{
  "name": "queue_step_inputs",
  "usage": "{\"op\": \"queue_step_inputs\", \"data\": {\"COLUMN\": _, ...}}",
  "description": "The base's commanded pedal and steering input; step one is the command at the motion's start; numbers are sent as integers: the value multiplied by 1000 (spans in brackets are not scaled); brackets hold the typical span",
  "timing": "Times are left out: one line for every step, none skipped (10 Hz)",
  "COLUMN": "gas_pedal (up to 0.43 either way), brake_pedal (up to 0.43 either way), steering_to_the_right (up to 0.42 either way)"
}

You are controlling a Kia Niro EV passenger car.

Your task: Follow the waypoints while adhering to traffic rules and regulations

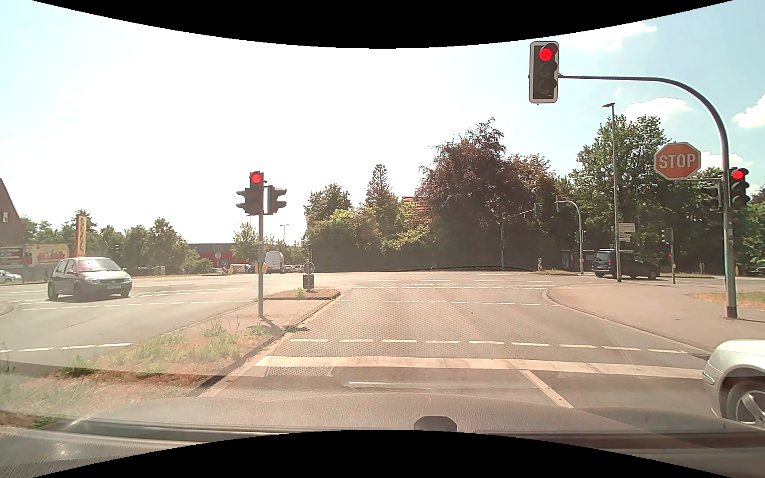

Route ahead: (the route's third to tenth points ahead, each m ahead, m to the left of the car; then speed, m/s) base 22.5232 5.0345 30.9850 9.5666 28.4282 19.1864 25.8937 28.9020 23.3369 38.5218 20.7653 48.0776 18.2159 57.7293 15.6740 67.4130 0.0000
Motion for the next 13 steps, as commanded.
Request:
{"op": "queue_step_inputs", "data": {"gas_pedal": 0, "brake_pedal": 274, "steering_to_the_right": 0}}
{"op": "queue_step_inputs", "data": {"gas_pedal": 0, "brake_pedal": 274, "steering_to_the_right": 0}}
{"op": "queue_step_inputs", "data": {"gas_pedal": 0, "brake_pedal": 274, "steering_to_the_right": 0}}
{"op": "queue_step_inputs", "data": {"gas_pedal": 0, "brake_pedal": 274, "steering_to_the_right": 0}}
{"op": "queue_step_inputs", "data": {"gas_pedal": 0, "brake_pedal": 274, "steering_to_the_right": 0}}
{"op": "queue_step_inputs", "data": {"gas_pedal": 0, "brake_pedal": 274, "steering_to_the_right": 0}}
{"op": "queue_step_inputs", "data": {"gas_pedal": 0, "brake_pedal": 274, "steering_to_the_right": 0}}
{"op": "queue_step_inputs", "data": {"gas_pedal": 0, "brake_pedal": 274, "steering_to_the_right": 0}}
{"op": "queue_step_inputs", "data": {"gas_pedal": 0, "brake_pedal": 274, "steering_to_the_right": 0}}
{"op": "queue_step_inputs", "data": {"gas_pedal": 0, "brake_pedal": 274, "steering_to_the_right": 0}}
{"op": "queue_step_inputs", "data": {"gas_pedal": 0, "brake_pedal": 274, "steering_to_the_right": 0}}
{"op": "queue_step_inputs", "data": {"gas_pedal": 0, "brake_pedal": 274, "steering_to_the_right": 0}}
{"op": "queue_step_inputs", "data": {"gas_pedal": 0, "brake_pedal": 274, "steering_to_the_right": 0}}
